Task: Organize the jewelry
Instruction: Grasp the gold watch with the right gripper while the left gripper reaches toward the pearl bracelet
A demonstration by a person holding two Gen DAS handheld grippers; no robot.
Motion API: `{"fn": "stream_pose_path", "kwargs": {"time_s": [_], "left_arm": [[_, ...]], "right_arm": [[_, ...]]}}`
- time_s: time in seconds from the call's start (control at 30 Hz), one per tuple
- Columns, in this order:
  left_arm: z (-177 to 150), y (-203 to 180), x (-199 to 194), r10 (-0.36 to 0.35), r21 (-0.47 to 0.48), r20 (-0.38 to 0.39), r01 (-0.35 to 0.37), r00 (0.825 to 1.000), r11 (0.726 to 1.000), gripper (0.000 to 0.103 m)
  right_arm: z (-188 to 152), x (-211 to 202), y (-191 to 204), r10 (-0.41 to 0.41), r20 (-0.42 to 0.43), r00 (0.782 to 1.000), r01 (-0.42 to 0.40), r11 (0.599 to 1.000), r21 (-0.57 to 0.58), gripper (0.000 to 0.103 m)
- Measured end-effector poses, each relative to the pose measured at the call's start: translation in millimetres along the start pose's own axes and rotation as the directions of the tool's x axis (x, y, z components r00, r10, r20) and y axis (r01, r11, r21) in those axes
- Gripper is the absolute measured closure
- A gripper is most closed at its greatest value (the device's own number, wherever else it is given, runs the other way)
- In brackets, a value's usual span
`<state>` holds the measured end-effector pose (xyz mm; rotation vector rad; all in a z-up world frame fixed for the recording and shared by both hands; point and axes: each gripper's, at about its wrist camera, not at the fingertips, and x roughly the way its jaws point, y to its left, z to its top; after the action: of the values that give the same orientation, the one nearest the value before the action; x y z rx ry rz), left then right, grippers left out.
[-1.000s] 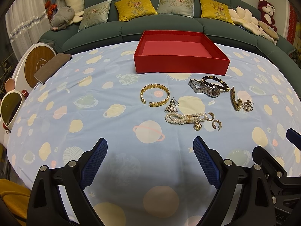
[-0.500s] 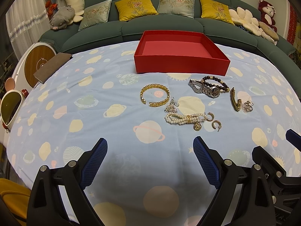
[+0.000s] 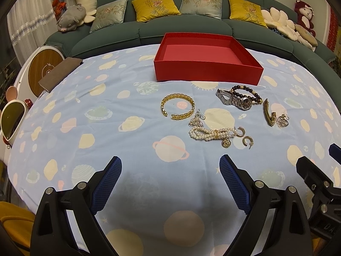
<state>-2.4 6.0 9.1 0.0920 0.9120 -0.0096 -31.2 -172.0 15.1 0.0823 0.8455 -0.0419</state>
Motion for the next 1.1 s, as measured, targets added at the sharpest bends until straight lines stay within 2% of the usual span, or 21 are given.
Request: {"fn": "stream_pose_path", "kwargs": {"time_s": [0.23, 0.37, 0.5, 0.6, 0.73, 0.87, 1.0, 1.1], "left_arm": [[7, 10, 1, -0.005, -0.016, 0.008, 0.005, 1.0, 1.0, 0.012], [13, 22, 7, -0.003, -0.049, -0.011, 0.003, 1.0, 0.999, 0.012], [19, 38, 16, -0.001, -0.096, -0.041, -0.003, 0.999, 0.995, 0.012], [22, 48, 20, 0.026, -0.119, -0.039, -0.031, 0.999, 0.992, 0.012], [21, 57, 28, 0.038, -0.139, -0.051, -0.045, 0.998, 0.989, 0.012], [18, 62, 36, 0.052, -0.131, -0.06, -0.06, 0.997, 0.99, 0.012], [16, 67, 40, 0.035, -0.142, -0.065, -0.044, 0.997, 0.989, 0.012], [15, 68, 44, 0.026, -0.144, -0.073, -0.036, 0.997, 0.989, 0.012]], "right_arm": [[8, 10, -17, -0.008, -0.012, 1.0, 0.008, 0.999, 0.044, 0.005], [13, 17, -19, -0.016, -0.005, 1.0, 0.016, 0.999, 0.037, 0.005], [21, 29, -18, 0.01, -0.012, 1.0, -0.009, 0.999, 0.042, 0.007], [26, 42, -12, 0.009, -0.023, 1.0, -0.008, 1.0, 0.021, 0.013], [35, 58, -2, 0.045, -0.045, 0.998, -0.044, 0.999, 0.014, 0.034], [41, 72, 7, 0.059, -0.057, 0.997, -0.059, 0.998, 0.011, 0.039], [45, 86, 9, 0.064, -0.075, 0.995, -0.063, 0.998, 0.02, 0.049], [46, 94, 6, 0.054, -0.082, 0.995, -0.051, 0.998, 0.042, 0.05]]}}
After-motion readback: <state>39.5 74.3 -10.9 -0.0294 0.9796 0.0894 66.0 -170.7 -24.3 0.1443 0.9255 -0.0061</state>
